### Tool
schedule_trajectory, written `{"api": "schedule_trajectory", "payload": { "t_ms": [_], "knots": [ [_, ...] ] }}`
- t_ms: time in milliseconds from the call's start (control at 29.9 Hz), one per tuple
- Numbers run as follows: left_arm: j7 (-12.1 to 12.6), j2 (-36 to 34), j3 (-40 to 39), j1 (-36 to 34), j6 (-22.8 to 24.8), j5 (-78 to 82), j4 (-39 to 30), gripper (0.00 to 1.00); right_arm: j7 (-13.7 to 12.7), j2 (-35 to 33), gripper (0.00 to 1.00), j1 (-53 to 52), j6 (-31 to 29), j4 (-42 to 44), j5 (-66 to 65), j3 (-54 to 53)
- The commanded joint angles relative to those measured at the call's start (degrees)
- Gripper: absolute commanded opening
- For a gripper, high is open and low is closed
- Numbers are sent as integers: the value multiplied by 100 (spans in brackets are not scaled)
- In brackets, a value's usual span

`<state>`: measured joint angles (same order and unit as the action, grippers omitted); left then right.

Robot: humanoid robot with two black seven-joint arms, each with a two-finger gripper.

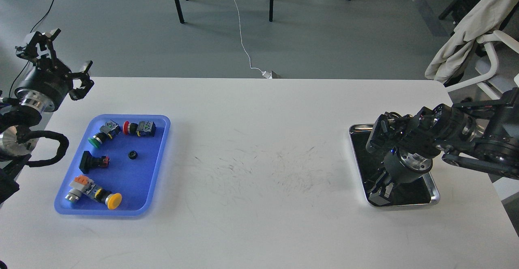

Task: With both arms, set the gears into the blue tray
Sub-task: 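Close the right gripper around the black ring in the metal tray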

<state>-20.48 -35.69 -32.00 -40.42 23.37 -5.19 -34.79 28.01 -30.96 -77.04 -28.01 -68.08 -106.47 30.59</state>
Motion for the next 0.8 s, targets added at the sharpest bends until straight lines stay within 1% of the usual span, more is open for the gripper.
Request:
{"api": "schedule_trajectory", "payload": {
  "t_ms": [0, 769],
  "knots": [
    [0, 9, 0, 8, 1, 0, 16, 98, -1, -16, 47, -65, 1, -22, 3, 26],
    [0, 18, 0, 8, 1, 0, 33, 98, -1, -51, 47, -180, 1, -30, -14, 193]
  ]
}}
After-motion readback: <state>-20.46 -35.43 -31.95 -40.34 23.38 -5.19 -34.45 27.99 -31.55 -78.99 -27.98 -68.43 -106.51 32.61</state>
